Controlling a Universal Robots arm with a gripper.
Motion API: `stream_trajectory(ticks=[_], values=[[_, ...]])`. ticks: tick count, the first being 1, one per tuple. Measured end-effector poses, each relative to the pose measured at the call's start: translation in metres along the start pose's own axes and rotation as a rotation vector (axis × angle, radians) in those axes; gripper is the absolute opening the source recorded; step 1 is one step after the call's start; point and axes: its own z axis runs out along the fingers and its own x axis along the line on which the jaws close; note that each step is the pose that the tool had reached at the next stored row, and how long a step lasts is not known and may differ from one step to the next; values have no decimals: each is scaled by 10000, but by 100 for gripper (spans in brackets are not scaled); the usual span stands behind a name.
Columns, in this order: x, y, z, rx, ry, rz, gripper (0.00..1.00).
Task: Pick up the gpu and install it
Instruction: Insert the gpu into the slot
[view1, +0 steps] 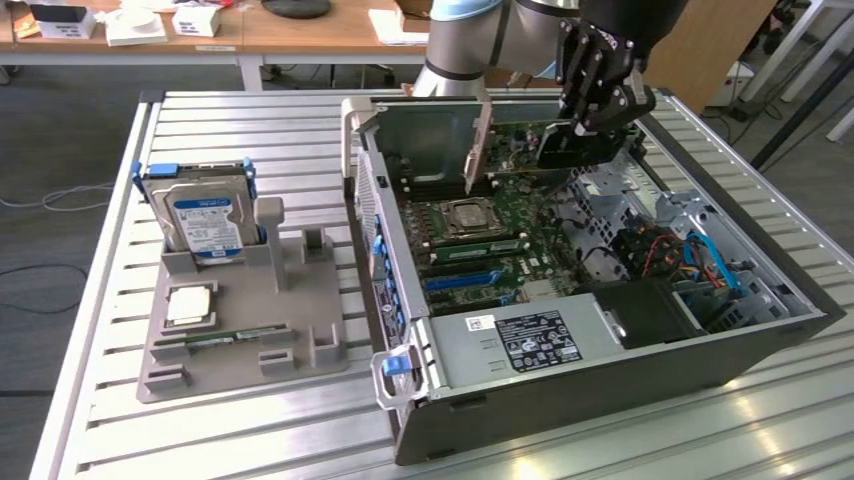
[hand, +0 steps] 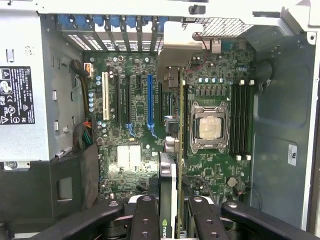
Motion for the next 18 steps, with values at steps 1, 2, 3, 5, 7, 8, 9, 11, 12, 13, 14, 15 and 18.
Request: stream_trajectory(ticks=[1, 2, 3, 5, 7, 8, 9, 11, 12, 13, 14, 15, 18], values=[[0, 0, 0, 0, 0, 0, 27], [0, 0, 0, 0, 0, -1, 27], [0, 0, 0, 0, -1, -1, 27], [0, 0, 1, -4, -1, -1, 27], [1, -1, 10, -63, -1, 0, 27], [1, -1, 15, -134, 3, 8, 27], [1, -1, 21, -172, 4, 12, 27], [2, -1, 23, -183, 7, 13, 27], [2, -1, 23, -184, 8, 14, 27], [2, -2, 28, -193, 4, 14, 27], [3, -1, 38, -206, 3, 14, 27], [7, 0, 58, -208, -1, 14, 27], [10, 1, 109, -214, -5, 12, 27]])
